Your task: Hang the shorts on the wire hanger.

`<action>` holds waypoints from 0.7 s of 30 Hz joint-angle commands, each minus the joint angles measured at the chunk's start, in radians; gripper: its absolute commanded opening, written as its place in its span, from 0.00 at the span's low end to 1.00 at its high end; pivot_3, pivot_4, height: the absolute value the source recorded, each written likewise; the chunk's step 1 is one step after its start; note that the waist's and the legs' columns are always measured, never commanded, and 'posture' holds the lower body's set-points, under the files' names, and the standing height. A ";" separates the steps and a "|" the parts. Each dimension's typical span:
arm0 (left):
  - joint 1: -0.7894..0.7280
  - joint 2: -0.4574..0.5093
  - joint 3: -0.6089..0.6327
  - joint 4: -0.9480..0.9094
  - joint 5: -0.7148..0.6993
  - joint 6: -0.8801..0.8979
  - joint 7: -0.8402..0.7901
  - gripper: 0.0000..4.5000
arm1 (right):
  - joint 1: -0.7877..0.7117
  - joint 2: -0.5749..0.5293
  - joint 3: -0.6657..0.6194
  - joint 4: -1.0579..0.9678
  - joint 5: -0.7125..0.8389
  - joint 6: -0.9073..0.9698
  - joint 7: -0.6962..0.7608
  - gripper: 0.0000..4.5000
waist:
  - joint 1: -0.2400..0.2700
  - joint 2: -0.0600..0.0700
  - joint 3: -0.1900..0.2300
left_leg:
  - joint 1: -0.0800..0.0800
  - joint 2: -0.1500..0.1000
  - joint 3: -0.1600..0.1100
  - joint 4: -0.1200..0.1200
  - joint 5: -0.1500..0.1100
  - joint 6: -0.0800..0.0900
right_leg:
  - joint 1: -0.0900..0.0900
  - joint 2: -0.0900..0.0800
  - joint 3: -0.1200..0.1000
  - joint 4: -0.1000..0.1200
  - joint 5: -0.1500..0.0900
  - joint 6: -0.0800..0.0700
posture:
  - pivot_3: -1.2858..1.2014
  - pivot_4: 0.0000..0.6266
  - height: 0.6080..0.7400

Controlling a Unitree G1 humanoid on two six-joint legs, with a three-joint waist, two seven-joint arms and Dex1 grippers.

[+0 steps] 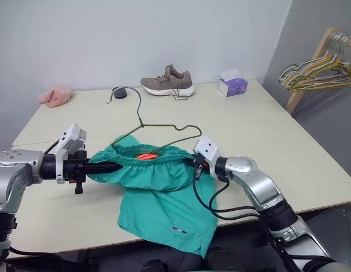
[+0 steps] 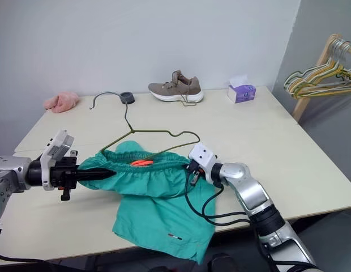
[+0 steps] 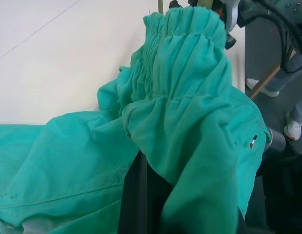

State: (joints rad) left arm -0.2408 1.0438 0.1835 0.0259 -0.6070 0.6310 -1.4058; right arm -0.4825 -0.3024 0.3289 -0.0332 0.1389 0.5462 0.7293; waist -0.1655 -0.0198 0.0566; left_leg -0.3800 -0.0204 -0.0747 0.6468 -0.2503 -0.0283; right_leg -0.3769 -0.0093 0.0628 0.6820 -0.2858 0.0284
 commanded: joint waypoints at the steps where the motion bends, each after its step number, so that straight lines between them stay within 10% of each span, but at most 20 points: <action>1: 0.000 0.026 0.064 -0.034 -0.038 0.014 -0.013 0.00 | -0.001 -0.070 -0.074 -0.054 0.068 0.078 0.068 0.01 | 0.000 0.000 0.000 | 0.000 0.000 0.000 0.000 0.000 0.000 | 0.000 0.000 0.000 0.000 0.000 0.000 | 0.46 0.00 1.00; 21: 0.045 0.150 0.038 0.050 0.052 -0.117 -0.145 0.00 | -0.015 -0.227 -0.111 -0.057 0.138 0.174 0.109 0.01 | 0.000 0.001 0.000 | 0.000 0.000 0.000 0.000 0.000 0.000 | 0.000 0.000 0.000 0.000 -0.003 0.004 | 0.46 0.00 1.00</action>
State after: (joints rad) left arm -0.2020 1.1419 0.1812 0.0098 -0.5885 0.5389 -1.5237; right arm -0.5066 -0.4678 0.2859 -0.1148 0.3007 0.6872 0.8764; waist -0.1654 -0.0190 0.0571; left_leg -0.3799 -0.0202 -0.0743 0.6465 -0.2503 -0.0282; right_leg -0.3768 -0.0091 0.0627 0.6818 -0.2890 0.0322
